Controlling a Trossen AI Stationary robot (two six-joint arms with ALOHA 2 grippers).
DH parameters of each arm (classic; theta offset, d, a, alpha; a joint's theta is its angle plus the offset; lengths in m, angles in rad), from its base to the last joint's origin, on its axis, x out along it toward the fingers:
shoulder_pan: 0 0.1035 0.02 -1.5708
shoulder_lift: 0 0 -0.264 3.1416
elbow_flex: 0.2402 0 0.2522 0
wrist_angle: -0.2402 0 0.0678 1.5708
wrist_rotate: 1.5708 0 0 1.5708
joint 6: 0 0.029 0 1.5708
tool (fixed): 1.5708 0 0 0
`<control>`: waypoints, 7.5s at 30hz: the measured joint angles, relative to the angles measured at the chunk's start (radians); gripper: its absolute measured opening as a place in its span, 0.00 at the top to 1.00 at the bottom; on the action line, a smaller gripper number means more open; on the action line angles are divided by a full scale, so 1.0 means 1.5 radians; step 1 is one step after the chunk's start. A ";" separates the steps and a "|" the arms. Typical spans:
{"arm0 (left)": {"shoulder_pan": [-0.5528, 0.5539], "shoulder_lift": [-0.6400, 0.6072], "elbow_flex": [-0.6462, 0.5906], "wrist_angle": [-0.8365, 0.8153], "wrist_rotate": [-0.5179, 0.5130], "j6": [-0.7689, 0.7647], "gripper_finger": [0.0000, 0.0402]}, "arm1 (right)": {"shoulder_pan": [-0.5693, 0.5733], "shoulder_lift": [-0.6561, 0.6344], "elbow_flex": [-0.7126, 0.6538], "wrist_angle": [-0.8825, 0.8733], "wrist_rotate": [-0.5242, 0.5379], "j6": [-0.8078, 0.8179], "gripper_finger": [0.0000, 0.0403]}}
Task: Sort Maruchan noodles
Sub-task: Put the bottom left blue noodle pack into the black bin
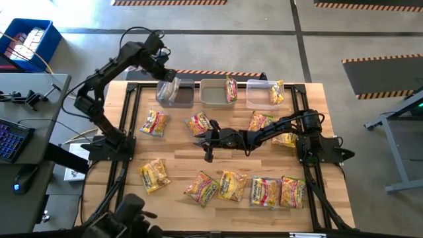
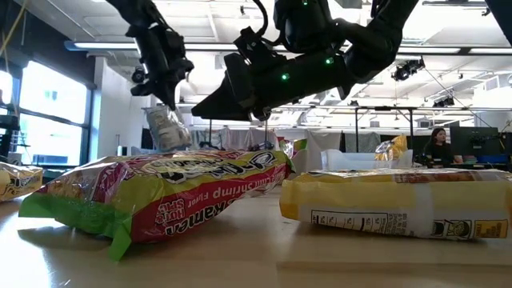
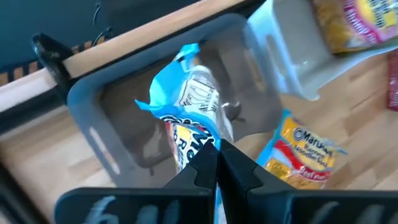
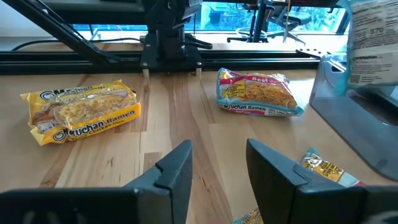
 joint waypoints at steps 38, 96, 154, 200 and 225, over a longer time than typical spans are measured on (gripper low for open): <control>0.046 0.044 0.016 0.077 -0.187 0.086 1.00 | 0.000 0.000 0.000 0.003 0.000 0.000 0.67; -0.153 0.067 -0.061 -0.011 -0.534 -0.347 1.00 | 0.005 0.000 0.000 -0.022 -0.031 0.005 0.67; -0.049 0.099 -0.061 0.026 -0.217 -0.006 0.57 | 0.005 0.000 0.000 -0.033 -0.032 0.000 0.67; -0.132 0.064 -0.060 -0.042 -0.246 -0.360 1.00 | 0.005 0.000 -0.001 -0.053 -0.031 0.000 0.67; -0.134 0.047 -0.073 -0.065 -0.284 -0.443 1.00 | 0.008 0.000 -0.001 -0.062 -0.031 0.000 0.67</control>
